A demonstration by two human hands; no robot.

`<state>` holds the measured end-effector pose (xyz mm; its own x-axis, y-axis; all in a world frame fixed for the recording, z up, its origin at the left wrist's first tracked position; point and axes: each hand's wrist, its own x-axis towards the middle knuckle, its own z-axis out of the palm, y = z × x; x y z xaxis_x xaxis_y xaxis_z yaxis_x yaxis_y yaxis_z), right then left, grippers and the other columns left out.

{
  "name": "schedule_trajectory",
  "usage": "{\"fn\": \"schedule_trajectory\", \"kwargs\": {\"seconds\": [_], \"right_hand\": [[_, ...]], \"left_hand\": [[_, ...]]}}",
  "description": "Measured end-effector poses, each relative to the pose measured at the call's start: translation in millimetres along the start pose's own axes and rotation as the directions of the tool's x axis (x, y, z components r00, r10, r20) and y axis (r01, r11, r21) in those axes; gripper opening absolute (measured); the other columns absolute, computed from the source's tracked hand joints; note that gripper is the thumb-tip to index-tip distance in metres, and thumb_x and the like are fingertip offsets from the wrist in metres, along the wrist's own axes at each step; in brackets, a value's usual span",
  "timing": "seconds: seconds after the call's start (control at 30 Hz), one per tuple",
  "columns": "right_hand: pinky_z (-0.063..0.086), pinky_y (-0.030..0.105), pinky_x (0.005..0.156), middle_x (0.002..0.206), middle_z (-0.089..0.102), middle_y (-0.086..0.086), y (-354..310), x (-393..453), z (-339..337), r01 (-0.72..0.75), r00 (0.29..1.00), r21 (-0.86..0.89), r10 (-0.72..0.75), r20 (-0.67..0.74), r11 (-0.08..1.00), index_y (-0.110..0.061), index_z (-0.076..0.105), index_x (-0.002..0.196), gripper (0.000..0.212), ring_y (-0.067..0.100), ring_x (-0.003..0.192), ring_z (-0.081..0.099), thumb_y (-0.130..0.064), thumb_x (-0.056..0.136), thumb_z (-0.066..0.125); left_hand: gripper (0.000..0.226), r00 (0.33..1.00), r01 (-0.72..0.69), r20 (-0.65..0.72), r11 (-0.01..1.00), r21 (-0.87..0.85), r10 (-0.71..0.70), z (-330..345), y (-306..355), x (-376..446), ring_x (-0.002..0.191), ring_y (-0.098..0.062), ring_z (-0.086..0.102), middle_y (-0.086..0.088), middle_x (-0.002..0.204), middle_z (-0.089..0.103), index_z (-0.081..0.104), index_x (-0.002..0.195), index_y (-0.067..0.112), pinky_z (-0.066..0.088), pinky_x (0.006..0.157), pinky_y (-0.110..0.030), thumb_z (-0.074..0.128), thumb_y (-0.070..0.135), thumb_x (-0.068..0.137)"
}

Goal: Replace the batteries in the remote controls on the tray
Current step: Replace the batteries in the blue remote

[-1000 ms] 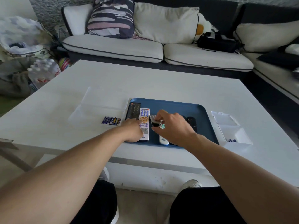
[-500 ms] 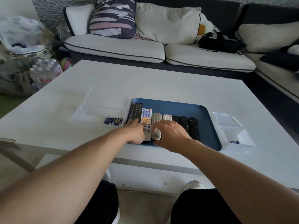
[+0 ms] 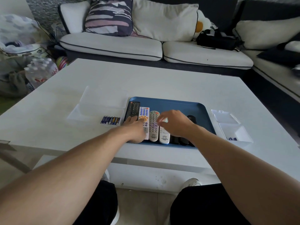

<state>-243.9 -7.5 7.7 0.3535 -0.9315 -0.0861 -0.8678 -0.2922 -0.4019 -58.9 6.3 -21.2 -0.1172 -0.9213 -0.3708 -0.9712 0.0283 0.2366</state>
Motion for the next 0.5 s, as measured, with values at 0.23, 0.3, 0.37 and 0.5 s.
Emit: {"fn": "schedule_trajectory", "kwargs": {"seconds": [0.23,0.3,0.37,0.5], "right_hand": [[0.028,0.047,0.113,0.149,0.048,0.001,42,30,-5,-0.17,0.982,-0.221,0.183,0.039,0.96,-0.029,0.053,0.141,0.047,0.029,0.142,0.028,-0.048,0.098,0.053],[0.022,0.048,0.114,0.152,0.042,0.002,47,37,-1,-0.177,0.977,-0.249,0.201,0.073,0.952,-0.027,0.051,0.142,0.053,0.03,0.145,0.021,-0.057,0.097,0.048],[0.018,0.048,0.117,0.155,0.038,0.0,53,44,1,-0.183,0.973,-0.267,0.213,0.088,0.946,-0.028,0.048,0.143,0.055,0.031,0.147,0.017,-0.06,0.099,0.039],[0.004,0.049,0.121,0.164,0.022,-0.004,58,52,7,-0.189,0.962,-0.283,0.235,0.139,0.94,-0.036,0.034,0.152,0.055,0.032,0.152,0.001,-0.059,0.103,0.026]], "left_hand": [[0.08,0.988,-0.152,0.029,0.976,0.155,0.149,8,23,-10,0.15,-0.032,-0.028,-0.005,0.167,-0.02,0.002,0.16,0.038,-0.011,0.122,-0.055,0.049,0.056,0.097],[0.084,0.982,-0.185,0.001,0.971,0.153,0.187,11,31,-11,0.148,-0.034,-0.031,-0.006,0.166,-0.023,0.002,0.16,0.036,-0.013,0.121,-0.057,0.05,0.06,0.096],[0.087,0.977,-0.205,-0.036,0.969,0.14,0.212,12,35,-9,0.149,-0.034,-0.029,-0.006,0.166,-0.022,0.003,0.161,0.033,-0.014,0.121,-0.057,0.049,0.064,0.094],[0.091,0.969,-0.223,-0.082,0.97,0.097,0.232,20,34,-6,0.151,-0.033,-0.026,-0.007,0.168,-0.017,0.007,0.16,0.027,-0.013,0.121,-0.058,0.05,0.069,0.091]]}}
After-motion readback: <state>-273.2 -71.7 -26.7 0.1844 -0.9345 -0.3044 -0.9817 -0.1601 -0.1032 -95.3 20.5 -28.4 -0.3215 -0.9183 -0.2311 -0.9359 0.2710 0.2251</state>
